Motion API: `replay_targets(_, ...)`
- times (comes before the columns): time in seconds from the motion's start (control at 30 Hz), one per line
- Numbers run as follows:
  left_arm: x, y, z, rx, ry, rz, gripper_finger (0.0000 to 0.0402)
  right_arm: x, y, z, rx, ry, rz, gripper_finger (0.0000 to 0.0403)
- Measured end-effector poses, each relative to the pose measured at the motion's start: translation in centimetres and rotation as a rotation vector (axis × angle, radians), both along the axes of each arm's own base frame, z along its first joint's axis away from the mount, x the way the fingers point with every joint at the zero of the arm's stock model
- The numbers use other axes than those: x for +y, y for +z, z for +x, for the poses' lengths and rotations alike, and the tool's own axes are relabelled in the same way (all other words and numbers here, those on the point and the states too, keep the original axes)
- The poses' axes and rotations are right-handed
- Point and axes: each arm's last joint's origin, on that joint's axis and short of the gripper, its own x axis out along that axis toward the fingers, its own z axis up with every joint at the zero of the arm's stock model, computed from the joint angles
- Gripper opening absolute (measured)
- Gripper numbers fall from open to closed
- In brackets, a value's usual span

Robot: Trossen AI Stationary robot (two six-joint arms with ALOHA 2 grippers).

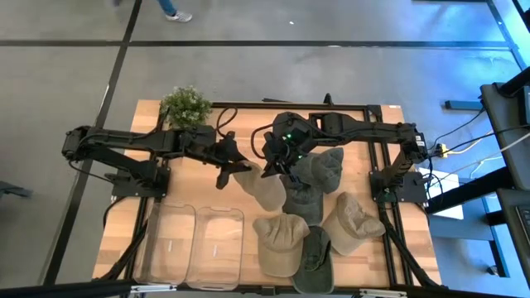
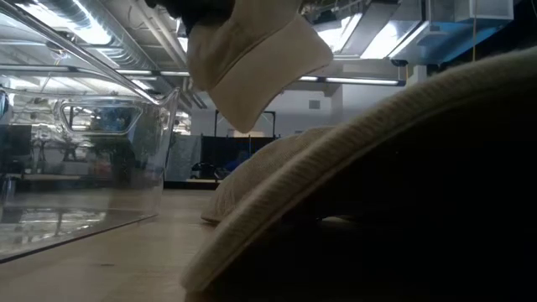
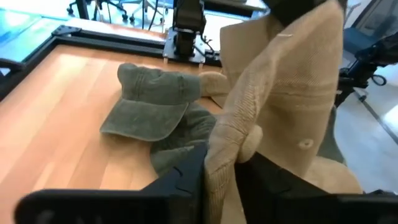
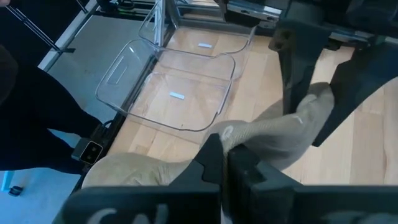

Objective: Pick & Place hat
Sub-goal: Put the top brown cap into the left transparent bin

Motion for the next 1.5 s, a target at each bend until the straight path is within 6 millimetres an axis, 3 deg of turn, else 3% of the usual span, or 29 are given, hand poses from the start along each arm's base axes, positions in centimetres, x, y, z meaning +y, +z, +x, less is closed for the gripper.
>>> replay_targets(0.23,-0.1,0.9,-0.7,-0.043,-0.020,0.003,0.0009,0.0,0.0,0.0,-0.008,0.003,-0.017,0.0021)
replay_targets(0.5,-0.2,2.8,-3.3,-0.111,-0.021,0.016,0.0004,-0.3,0.0,-0.3,-0.007,-0.023,-0.112,0.0100)
replay_targets(0.6,-0.3,3.3,-4.3,-0.111,-0.011,-0.009,0.0004,-0.7,0.7,-1.4,0.012,-0.132,-0.212,0.0136)
replay_targets(0.8,-0.6,5.0,-6.3,0.019,0.021,-0.200,0.0004,-1.2,4.4,-5.7,-0.052,-0.261,-0.316,0.0169)
replay_targets(1.0,-1.7,9.4,-8.6,0.082,-0.114,-0.329,0.0004,-1.5,6.9,-8.6,-0.127,-0.384,-0.384,0.0174)
replay_targets(1.17,-3.0,12.2,-11.0,0.153,-0.144,-0.426,0.0004,-1.7,7.2,-9.2,-0.123,-0.457,-0.405,0.0174)
replay_targets(1.37,-4.4,10.4,-12.5,0.375,-0.068,-0.435,0.0004,-1.8,6.5,-9.1,-0.092,-0.470,-0.411,0.0174)
replay_targets(1.5,-5.5,9.5,-13.0,0.405,-0.066,-0.482,0.0004,-1.8,5.6,-8.8,-0.061,-0.478,-0.400,0.0174)
